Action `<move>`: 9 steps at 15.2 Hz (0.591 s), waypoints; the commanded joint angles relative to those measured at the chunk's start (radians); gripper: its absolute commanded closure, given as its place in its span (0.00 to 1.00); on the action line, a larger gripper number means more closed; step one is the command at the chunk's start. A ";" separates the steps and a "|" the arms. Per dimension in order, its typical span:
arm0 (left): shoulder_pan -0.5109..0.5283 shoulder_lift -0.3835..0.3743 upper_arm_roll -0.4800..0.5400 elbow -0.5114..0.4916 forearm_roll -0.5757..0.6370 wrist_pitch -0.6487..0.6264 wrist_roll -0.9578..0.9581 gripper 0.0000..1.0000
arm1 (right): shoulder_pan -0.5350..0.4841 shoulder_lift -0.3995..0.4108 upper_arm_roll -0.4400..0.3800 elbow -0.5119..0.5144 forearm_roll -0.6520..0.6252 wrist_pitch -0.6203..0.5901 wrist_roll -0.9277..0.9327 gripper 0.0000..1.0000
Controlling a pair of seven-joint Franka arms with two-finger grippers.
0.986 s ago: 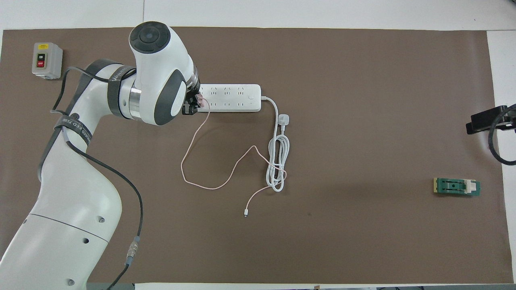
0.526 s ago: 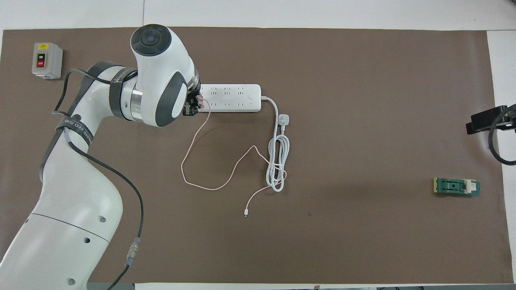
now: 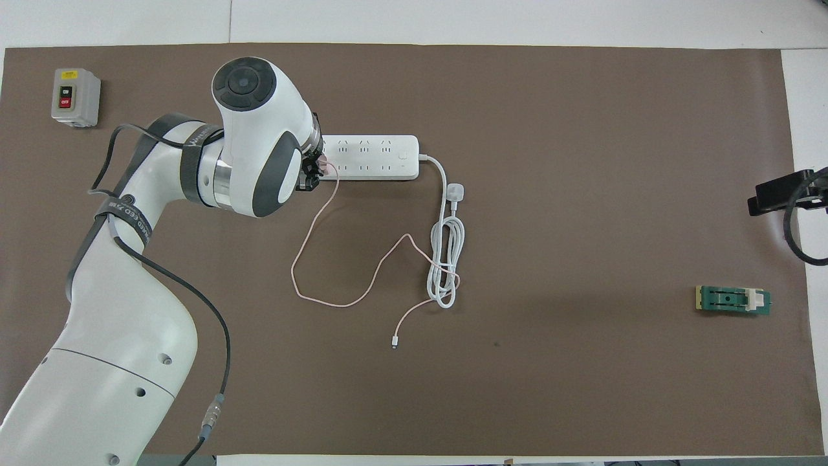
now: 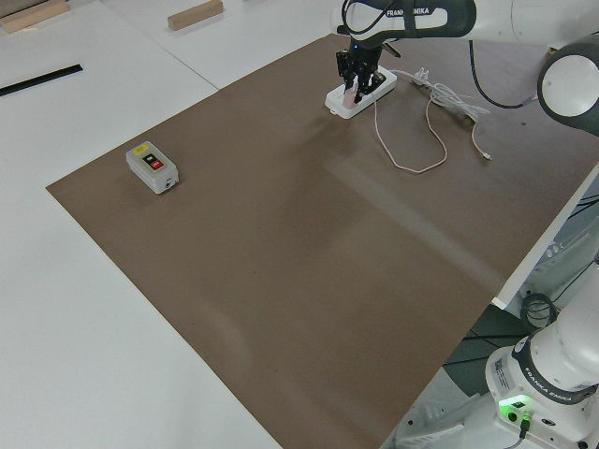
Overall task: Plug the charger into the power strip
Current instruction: 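Push the charger prongs into the power strip socket with the left gripper, then open the left gripper and draw it back from the strip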
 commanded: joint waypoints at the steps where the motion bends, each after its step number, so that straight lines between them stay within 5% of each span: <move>1: -0.018 0.010 0.014 -0.045 0.007 0.065 0.011 0.69 | -0.014 -0.016 0.014 -0.015 -0.012 -0.004 0.008 0.00; 2: -0.020 0.001 0.017 -0.043 0.007 0.057 0.009 0.08 | -0.014 -0.016 0.014 -0.015 -0.012 -0.004 0.008 0.00; 3: -0.011 -0.015 0.017 -0.034 0.007 0.042 0.006 0.01 | -0.014 -0.016 0.014 -0.015 -0.012 -0.004 0.008 0.00; 9: 0.029 -0.090 0.046 0.064 0.009 -0.078 0.126 0.00 | -0.014 -0.016 0.014 -0.015 -0.012 -0.004 0.008 0.00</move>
